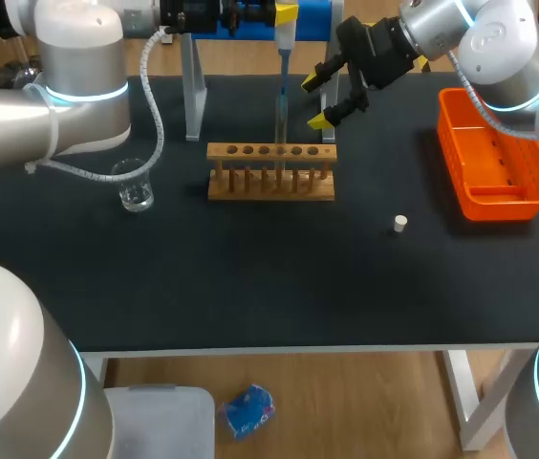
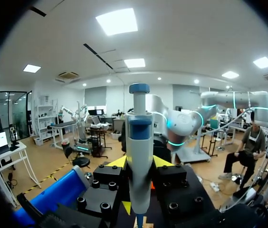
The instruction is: Invert the test tube, pick up the pipette, mount the tip to pipette, aspirate from beaker and dispense into the tube, eject the tip, return the pipette, and cap with the stopper.
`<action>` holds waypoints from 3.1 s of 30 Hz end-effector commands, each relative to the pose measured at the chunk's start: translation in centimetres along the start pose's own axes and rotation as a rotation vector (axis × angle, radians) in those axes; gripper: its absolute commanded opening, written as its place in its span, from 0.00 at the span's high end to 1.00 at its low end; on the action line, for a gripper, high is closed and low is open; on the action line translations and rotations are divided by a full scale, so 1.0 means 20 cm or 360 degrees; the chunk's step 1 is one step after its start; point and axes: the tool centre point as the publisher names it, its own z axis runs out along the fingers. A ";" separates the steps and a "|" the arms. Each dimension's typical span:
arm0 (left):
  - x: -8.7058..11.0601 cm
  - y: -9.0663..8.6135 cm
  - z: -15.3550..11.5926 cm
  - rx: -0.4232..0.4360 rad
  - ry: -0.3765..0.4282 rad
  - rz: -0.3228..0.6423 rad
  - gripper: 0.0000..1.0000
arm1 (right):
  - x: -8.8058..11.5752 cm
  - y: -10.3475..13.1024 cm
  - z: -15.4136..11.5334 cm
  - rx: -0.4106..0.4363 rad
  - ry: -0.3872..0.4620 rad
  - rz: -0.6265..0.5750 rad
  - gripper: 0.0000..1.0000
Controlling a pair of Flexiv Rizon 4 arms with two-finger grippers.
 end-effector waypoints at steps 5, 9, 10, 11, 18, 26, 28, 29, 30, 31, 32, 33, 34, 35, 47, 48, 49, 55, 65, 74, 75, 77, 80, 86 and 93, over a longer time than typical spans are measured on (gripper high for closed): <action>-0.01 0.02 0.02 -0.0002 0.0009 -0.0007 1.00 | 0.00 0.00 0.00 0.0003 0.0003 0.0001 0.00; -0.01 0.04 0.02 -0.0008 0.0006 -0.0017 1.00 | 0.00 0.00 0.00 0.0003 0.0003 0.0001 0.00; -0.01 0.05 0.01 -0.0008 0.0005 -0.0019 1.00 | 0.00 0.00 0.00 0.0003 0.0003 0.0001 0.00; -0.01 0.05 0.01 -0.0007 0.0002 -0.0020 1.00 | 0.00 0.00 0.00 0.0003 0.0003 0.0001 0.00; -0.01 0.07 0.01 -0.0005 -0.0010 -0.0031 1.00 | 0.00 0.00 0.00 0.0003 0.0003 0.0001 0.00; -0.01 0.08 0.01 0.0009 -0.0011 -0.0036 1.00 | 0.00 0.00 0.00 0.0003 0.0003 0.0001 0.00; -0.01 0.09 0.01 0.0011 -0.0011 -0.0038 1.00 | 0.00 0.00 0.00 0.0003 0.0003 0.0001 0.00; -0.01 0.09 0.01 0.0011 -0.0010 -0.0039 1.00 | 0.00 0.00 0.00 0.0003 0.0003 0.0001 0.00; -0.01 0.09 0.01 0.0012 -0.0009 -0.0041 1.00 | 0.00 0.00 0.00 0.0003 0.0003 0.0001 0.00; -0.01 0.09 0.01 0.0013 -0.0010 -0.0041 1.00 | 0.00 0.00 0.00 0.0003 0.0003 0.0001 0.00; -0.01 0.09 0.01 0.0013 -0.0011 -0.0042 1.00 | 0.00 0.00 0.00 0.0003 0.0003 0.0001 0.00; -0.01 0.10 0.01 0.0014 -0.0012 -0.0043 1.00 | 0.00 0.00 0.00 0.0003 0.0003 0.0001 0.00; -0.01 0.10 0.01 0.0013 -0.0012 -0.0044 1.00 | 0.00 0.00 0.00 0.0003 0.0003 0.0001 0.00; -0.02 0.10 0.01 0.0011 -0.0012 -0.0044 1.00 | 0.00 0.00 0.00 0.0003 0.0003 0.0001 0.00; -0.02 0.10 0.01 -0.0009 -0.0031 -0.0043 1.00 | 0.00 0.00 0.00 0.0003 0.0003 0.0001 0.00; -0.02 0.10 0.01 -0.0009 -0.0031 -0.0043 1.00 | 0.00 0.00 0.00 0.0003 0.0003 0.0001 0.00; -0.02 0.10 0.01 -0.0009 -0.0031 -0.0043 1.00 | 0.00 0.00 0.00 0.0003 0.0003 0.0001 0.00; -0.02 0.10 0.01 -0.0009 -0.0031 -0.0043 1.00 | 0.00 0.00 0.00 0.0003 0.0003 0.0001 0.00; -0.02 0.10 0.01 -0.0009 -0.0031 -0.0043 1.00 | 0.00 0.00 0.00 0.0003 0.0003 0.0001 0.00; -0.02 0.10 0.01 -0.0009 -0.0031 -0.0043 1.00 | 0.00 0.00 0.00 0.0003 0.0003 0.0001 0.00; -0.02 0.10 0.01 -0.0009 -0.0031 -0.0043 1.00 | 0.00 0.00 0.00 0.0003 0.0003 0.0001 0.00; -0.02 0.10 0.01 -0.0009 -0.0031 -0.0043 1.00 | 0.00 0.00 0.00 0.0003 0.0003 0.0001 0.00; -0.02 0.10 0.01 -0.0009 -0.0031 -0.0043 1.00 | 0.00 0.00 0.00 0.0003 0.0003 0.0001 0.00; -0.02 0.10 0.01 -0.0009 -0.0031 -0.0043 1.00 | 0.01 0.02 -0.05 0.0005 0.0003 -0.0021 0.00; -0.02 0.10 0.01 -0.0009 -0.0031 -0.0043 1.00 | 0.04 0.09 -0.24 -0.0077 -0.0042 -0.0119 0.00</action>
